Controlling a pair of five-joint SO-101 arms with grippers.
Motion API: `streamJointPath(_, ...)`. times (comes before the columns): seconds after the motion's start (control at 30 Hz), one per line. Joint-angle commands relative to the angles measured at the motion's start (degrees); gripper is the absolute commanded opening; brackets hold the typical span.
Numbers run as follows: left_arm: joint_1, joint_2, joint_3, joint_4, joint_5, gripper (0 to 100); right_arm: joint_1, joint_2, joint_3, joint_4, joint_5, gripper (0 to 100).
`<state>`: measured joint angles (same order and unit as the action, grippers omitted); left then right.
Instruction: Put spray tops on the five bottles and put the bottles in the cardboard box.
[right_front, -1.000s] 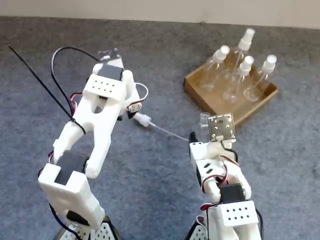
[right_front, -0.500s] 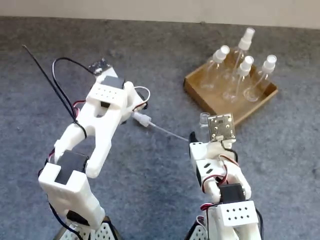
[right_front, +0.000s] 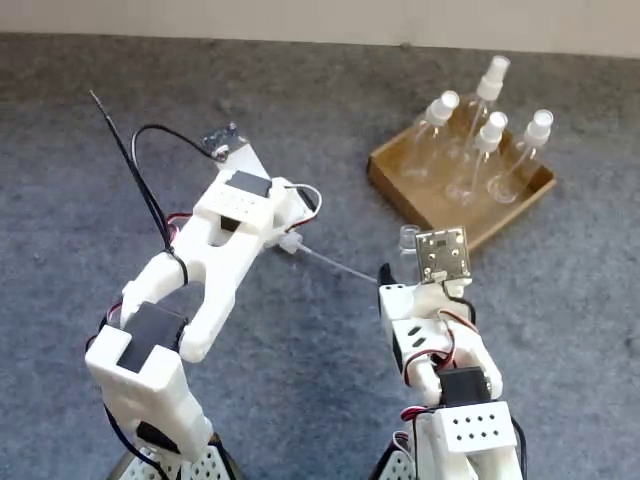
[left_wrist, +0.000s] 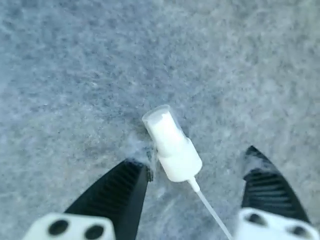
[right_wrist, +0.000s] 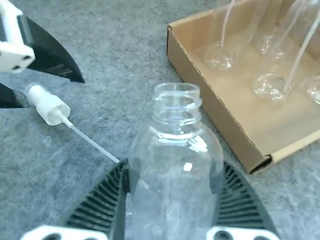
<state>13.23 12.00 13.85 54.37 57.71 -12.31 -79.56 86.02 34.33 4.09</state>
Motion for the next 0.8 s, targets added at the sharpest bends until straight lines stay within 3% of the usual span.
streamJointPath(0.0, 0.6, 1.2, -0.7, -0.8, 1.6, 28, 0.6, -0.7, -0.6, -1.3, -0.1, 13.5)
streamJointPath(0.17, -0.7, 10.9, -7.8, 0.4, 2.7, 28, 0.6, -0.7, -0.6, -1.2, -0.1, 13.5)
streamJointPath(0.3, -2.9, 16.9, -18.5, 8.0, 4.5, 27, 0.4, -0.7, -0.6, -1.2, -0.1, 13.5)
streamJointPath(0.5, -2.9, 24.7, -28.9, 16.3, 4.4, 10, 0.3, -0.7, -0.6, -1.2, -0.1, 13.5)
streamJointPath(0.77, -4.4, 27.5, -36.1, 24.4, 4.0, 8, 0.3, -0.7, -0.3, -1.3, 0.0, 13.5)
